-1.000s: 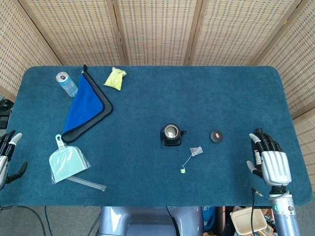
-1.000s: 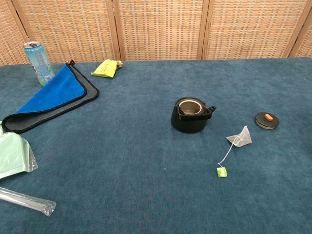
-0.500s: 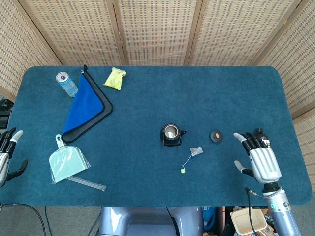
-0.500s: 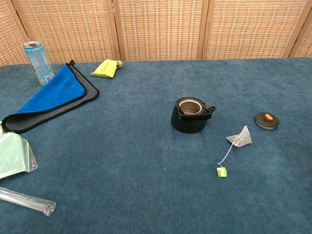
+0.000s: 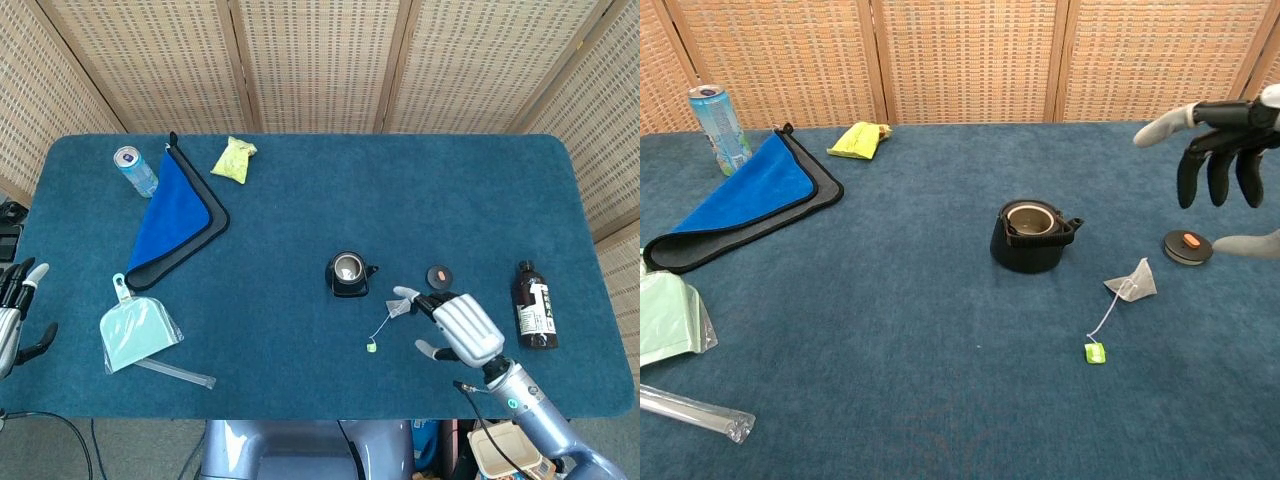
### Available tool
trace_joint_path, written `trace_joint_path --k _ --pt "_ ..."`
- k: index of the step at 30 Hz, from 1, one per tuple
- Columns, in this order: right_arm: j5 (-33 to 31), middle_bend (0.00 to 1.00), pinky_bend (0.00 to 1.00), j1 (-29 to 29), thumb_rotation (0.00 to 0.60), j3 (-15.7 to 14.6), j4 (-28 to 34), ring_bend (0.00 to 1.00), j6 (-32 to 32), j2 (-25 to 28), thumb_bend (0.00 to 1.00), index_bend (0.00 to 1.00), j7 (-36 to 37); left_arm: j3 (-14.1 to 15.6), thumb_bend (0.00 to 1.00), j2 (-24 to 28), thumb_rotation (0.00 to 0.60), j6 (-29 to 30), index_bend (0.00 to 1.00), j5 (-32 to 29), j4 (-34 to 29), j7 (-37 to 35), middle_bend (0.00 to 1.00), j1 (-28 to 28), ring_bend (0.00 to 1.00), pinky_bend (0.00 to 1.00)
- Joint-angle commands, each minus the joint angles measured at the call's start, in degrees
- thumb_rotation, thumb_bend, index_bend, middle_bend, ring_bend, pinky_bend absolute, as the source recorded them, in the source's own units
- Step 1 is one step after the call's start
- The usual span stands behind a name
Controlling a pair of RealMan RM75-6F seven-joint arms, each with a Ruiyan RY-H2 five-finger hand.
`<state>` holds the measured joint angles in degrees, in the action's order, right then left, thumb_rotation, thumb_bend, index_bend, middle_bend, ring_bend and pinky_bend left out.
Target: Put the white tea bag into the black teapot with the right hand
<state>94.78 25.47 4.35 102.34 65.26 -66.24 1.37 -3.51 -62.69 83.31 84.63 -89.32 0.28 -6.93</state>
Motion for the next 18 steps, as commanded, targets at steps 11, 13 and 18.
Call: trace_joint_path --k 11,13,18 --pt "-1.55 0.74 0.82 5.56 0.600 -0.86 -2.75 0.77 -8.58 -5.93 0.40 0.37 -2.54 -0.76 0.38 0.01 0.600 -0.86 0.02 -0.72 1.28 -0.49 0.00 -0.91 0.00 0.00" --pt "-2.63 0.76 0.84 6.16 0.600 -1.06 -3.92 0.79 -9.94 -7.46 0.40 0.38 -3.72 -0.81 0.38 -0.01 0.600 -0.94 0.02 -0.70 1.44 -0.61 0.00 -1.04 0.00 0.00" --pt "-6.35 0.80 0.88 7.23 0.600 -0.87 -6.60 0.84 -12.30 -10.80 0.40 0.40 -7.27 -0.76 0.38 -0.13 0.600 -0.98 0.02 -0.79 1.75 -0.83 0.00 -1.07 0.00 0.00"
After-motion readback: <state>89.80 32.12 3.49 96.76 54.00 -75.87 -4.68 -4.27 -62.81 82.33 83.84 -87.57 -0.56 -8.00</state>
